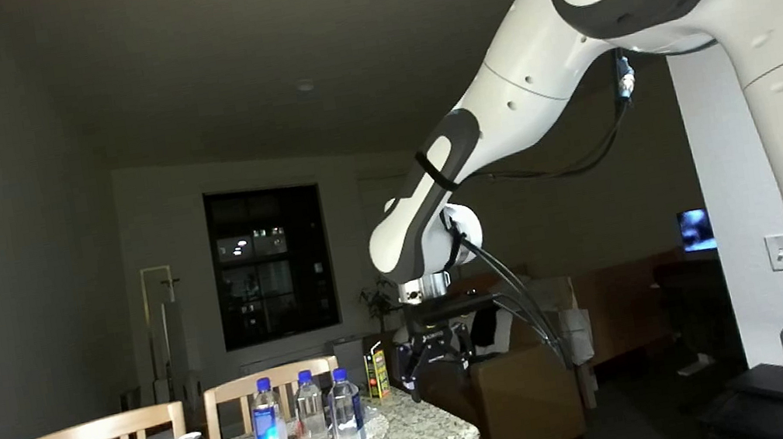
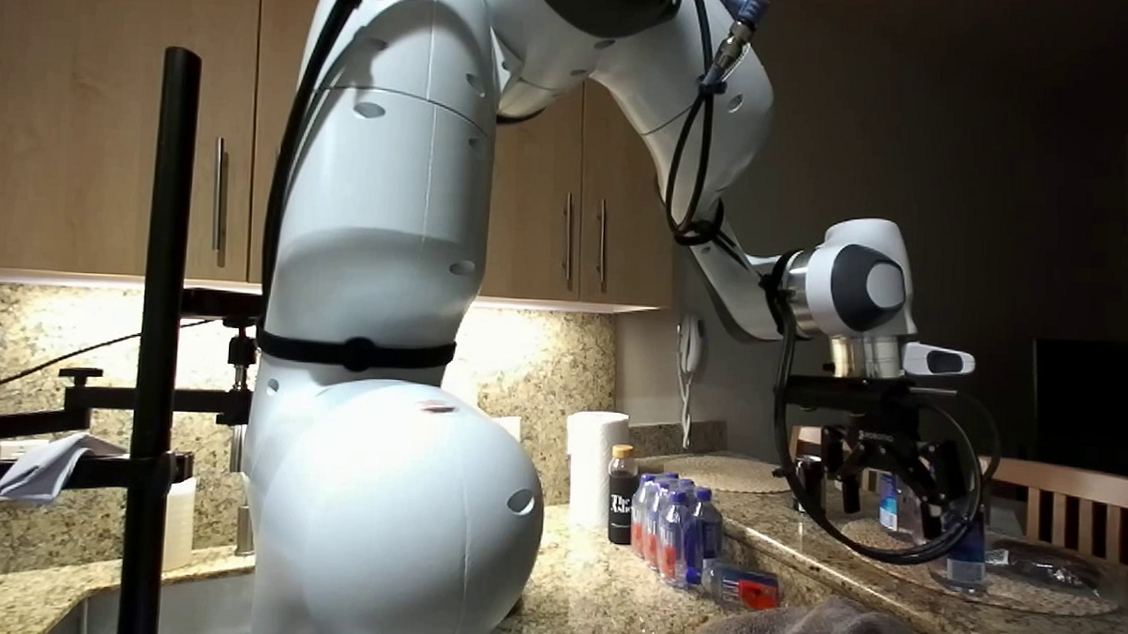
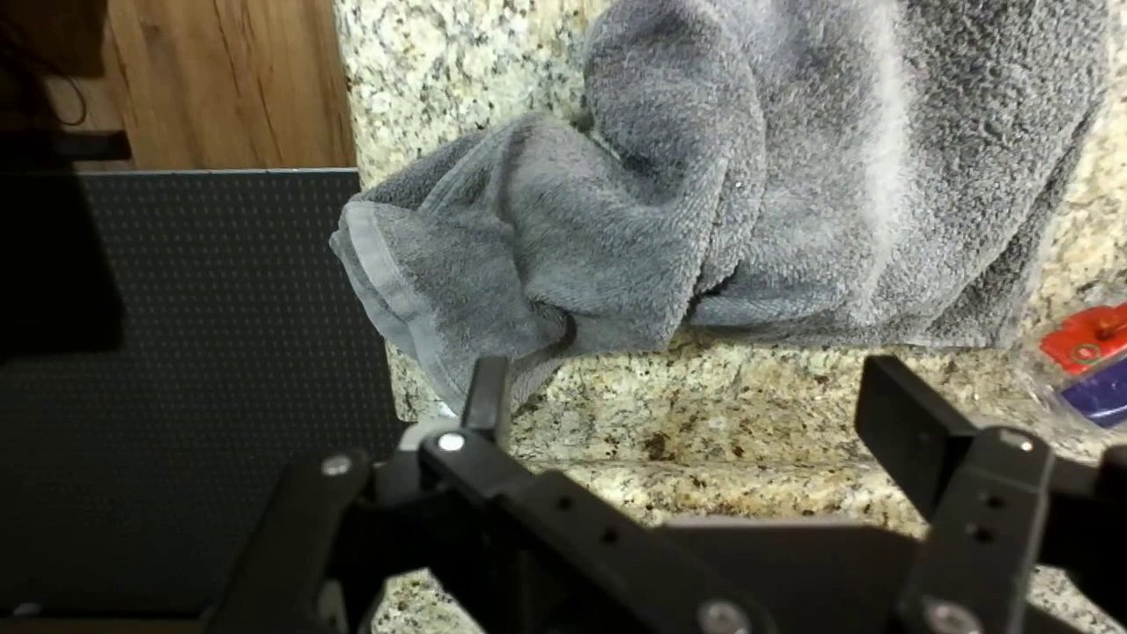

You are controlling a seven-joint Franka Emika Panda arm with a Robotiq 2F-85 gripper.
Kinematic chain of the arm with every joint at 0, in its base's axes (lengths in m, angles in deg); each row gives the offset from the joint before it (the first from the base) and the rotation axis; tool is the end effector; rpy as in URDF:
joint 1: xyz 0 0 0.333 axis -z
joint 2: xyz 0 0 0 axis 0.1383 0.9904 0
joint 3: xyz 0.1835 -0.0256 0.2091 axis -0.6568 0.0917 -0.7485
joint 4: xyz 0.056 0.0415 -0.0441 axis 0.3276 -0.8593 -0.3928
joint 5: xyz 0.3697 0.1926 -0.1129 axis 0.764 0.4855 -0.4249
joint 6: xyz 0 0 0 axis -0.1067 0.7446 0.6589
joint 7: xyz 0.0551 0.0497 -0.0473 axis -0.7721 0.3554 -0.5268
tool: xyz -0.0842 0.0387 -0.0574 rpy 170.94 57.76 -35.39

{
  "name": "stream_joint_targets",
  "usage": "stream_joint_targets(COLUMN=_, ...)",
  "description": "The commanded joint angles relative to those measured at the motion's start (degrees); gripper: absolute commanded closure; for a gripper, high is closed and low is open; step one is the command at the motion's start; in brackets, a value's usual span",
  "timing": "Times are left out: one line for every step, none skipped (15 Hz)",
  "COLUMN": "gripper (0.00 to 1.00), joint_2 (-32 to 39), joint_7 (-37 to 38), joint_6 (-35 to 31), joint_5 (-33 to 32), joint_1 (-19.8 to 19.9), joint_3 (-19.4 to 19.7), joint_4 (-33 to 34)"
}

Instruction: Move the cloth

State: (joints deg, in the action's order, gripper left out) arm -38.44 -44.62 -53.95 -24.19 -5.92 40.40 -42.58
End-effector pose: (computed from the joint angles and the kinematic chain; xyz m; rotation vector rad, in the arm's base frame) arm 0.5773 -0.0630 0.3129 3.0666 -0.4282 0.1419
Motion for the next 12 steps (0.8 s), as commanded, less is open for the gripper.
stream_joint_targets(gripper=0.0, joint_2=1.7, joint_7=0.3, joint_6=4.2, joint_5=-1.5, joint_1=0.0, joint_3=-0.4, joint_4=-0.5)
stream_joint_targets(gripper=0.0, joint_2=2.6, joint_7=-0.1, joint_6=6.6, joint_5=-1.4, joint_1=-0.1, joint_3=-0.5, joint_4=-0.4)
stream_joint_targets(gripper=0.0, joint_2=3.9, joint_7=-0.4, joint_6=9.0, joint_5=-1.2, joint_1=-0.1, joint_3=-0.6, joint_4=0.1)
stream_joint_targets(gripper=0.0, joint_2=4.9, joint_7=-0.4, joint_6=10.2, joint_5=-1.4, joint_1=-0.3, joint_3=-0.7, joint_4=0.4)
stream_joint_targets(gripper=0.0, joint_2=6.1, joint_7=-0.5, joint_6=10.7, joint_5=-1.3, joint_1=-0.5, joint_3=-0.9, joint_4=0.6)
stream_joint_targets(gripper=0.0, joint_2=7.3, joint_7=-0.6, joint_6=10.6, joint_5=-1.2, joint_1=-0.7, joint_3=-1.1, joint_4=0.6)
stream_joint_targets(gripper=0.0, joint_2=8.5, joint_7=-0.7, joint_6=10.0, joint_5=-1.1, joint_1=-1.1, joint_3=-1.3, joint_4=0.6)
stream_joint_targets(gripper=0.0, joint_2=9.7, joint_7=-1.0, joint_6=9.1, joint_5=-1.1, joint_1=-1.4, joint_3=-1.5, joint_4=0.6)
stream_joint_targets(gripper=0.0, joint_2=11.2, joint_7=-1.6, joint_6=8.7, joint_5=-1.1, joint_1=-1.7, joint_3=-1.8, joint_4=0.8)
stream_joint_targets(gripper=0.0, joint_2=12.6, joint_7=-1.9, joint_6=8.9, joint_5=-1.1, joint_1=-1.9, joint_3=-2.0, joint_4=1.2)
stream_joint_targets(gripper=0.0, joint_2=14.3, joint_7=-1.9, joint_6=8.7, joint_5=-1.4, joint_1=-2.3, joint_3=-2.2, joint_4=1.4)
stream_joint_targets(gripper=0.0, joint_2=15.8, joint_7=-1.9, joint_6=8.6, joint_5=-1.5, joint_1=-2.7, joint_3=-2.3, joint_4=1.6)
